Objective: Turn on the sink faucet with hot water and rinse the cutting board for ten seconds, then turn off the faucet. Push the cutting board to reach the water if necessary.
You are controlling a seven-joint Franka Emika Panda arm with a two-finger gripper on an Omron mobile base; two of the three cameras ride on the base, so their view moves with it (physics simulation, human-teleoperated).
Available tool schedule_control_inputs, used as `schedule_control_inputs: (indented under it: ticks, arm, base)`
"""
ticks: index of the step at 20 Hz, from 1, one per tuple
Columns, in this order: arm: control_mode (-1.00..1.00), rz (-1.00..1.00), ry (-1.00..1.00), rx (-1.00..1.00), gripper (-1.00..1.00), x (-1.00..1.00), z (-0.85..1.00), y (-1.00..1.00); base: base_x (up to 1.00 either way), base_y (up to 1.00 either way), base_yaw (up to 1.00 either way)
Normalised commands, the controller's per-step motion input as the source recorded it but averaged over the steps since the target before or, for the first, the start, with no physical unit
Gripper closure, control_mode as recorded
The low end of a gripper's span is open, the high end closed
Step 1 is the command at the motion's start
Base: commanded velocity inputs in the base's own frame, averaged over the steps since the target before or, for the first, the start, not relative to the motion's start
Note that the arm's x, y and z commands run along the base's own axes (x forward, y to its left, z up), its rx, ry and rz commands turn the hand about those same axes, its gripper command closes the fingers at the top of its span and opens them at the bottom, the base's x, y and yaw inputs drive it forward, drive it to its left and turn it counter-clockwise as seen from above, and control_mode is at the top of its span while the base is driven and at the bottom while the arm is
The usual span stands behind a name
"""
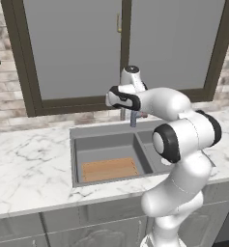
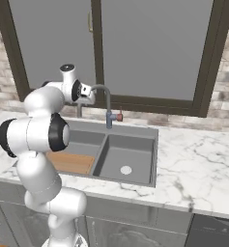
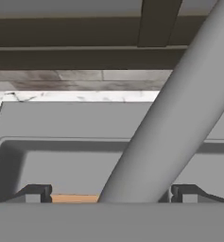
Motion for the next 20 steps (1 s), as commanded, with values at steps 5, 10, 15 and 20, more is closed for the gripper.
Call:
schedule_control_inputs:
  ticks: [5,10,15,20]
  arm:
    - [-1.0,0.0,0.0,0.0,-1.0,0.17,-0.24,0.26]
    - [-1.0,-0.01,0.0,0.0,-1.0,0.25,-0.18,0.22]
    - [-1.0,-0.03,0.0,0.0,-1.0,0.21,-0.12,0.2]
    - [-1.0,-0.03,-0.01,0.0,-1.0,0.06,-0.03,0.08]
  base:
    - [0.0,0.0,0.0]
    - [0.0,0.0,0.0]
    - [0.0,0.0,0.0]
    - [0.0,0.0,0.0]
